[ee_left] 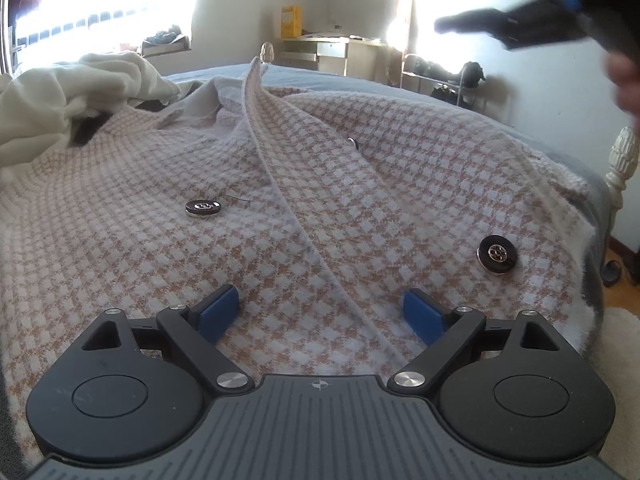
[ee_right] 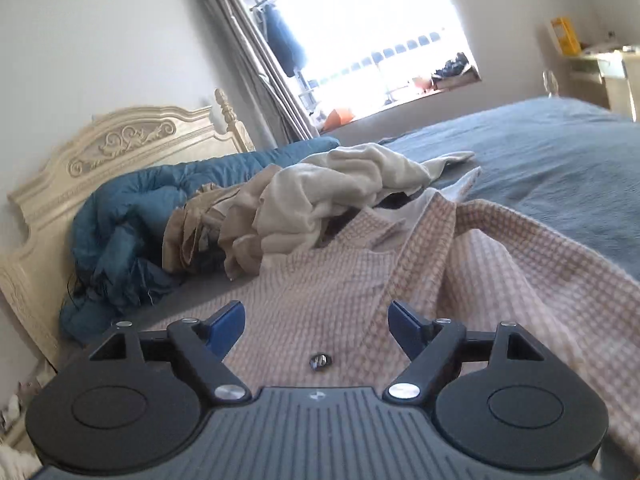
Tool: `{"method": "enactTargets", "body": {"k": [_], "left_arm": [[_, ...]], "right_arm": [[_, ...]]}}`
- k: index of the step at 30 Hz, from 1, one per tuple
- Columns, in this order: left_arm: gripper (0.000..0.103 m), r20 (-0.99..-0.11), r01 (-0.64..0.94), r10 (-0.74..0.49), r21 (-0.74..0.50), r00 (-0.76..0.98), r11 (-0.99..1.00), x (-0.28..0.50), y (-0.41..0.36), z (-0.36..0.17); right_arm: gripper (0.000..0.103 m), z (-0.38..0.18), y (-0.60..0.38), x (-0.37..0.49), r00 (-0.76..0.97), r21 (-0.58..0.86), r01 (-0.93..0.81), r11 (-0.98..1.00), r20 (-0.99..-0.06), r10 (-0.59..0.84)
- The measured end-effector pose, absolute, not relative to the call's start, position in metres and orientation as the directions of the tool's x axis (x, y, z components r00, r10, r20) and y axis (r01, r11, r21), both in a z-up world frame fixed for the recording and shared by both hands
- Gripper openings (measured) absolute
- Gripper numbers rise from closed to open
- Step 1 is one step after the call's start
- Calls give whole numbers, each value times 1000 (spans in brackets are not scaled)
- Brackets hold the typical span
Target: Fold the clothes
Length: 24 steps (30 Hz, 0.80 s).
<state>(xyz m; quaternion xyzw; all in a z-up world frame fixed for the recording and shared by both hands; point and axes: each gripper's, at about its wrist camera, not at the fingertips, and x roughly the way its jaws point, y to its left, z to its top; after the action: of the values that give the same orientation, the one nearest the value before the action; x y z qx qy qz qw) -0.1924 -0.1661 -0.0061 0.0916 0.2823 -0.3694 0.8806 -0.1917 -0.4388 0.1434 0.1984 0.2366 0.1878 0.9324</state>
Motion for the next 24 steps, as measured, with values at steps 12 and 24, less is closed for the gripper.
{"method": "enactTargets", "body": {"k": [12,24], "left_arm": [[96,-509,759,-699,-128,502,639,-190,-152,-17],[99,-482,771,-726,-150,490,619,-193,-149,-17]], "right_arm": [[87,34,-521,114,728,688,299,662,-612,308],[24,14,-517,159,741,761,95,642,-484,465]]}}
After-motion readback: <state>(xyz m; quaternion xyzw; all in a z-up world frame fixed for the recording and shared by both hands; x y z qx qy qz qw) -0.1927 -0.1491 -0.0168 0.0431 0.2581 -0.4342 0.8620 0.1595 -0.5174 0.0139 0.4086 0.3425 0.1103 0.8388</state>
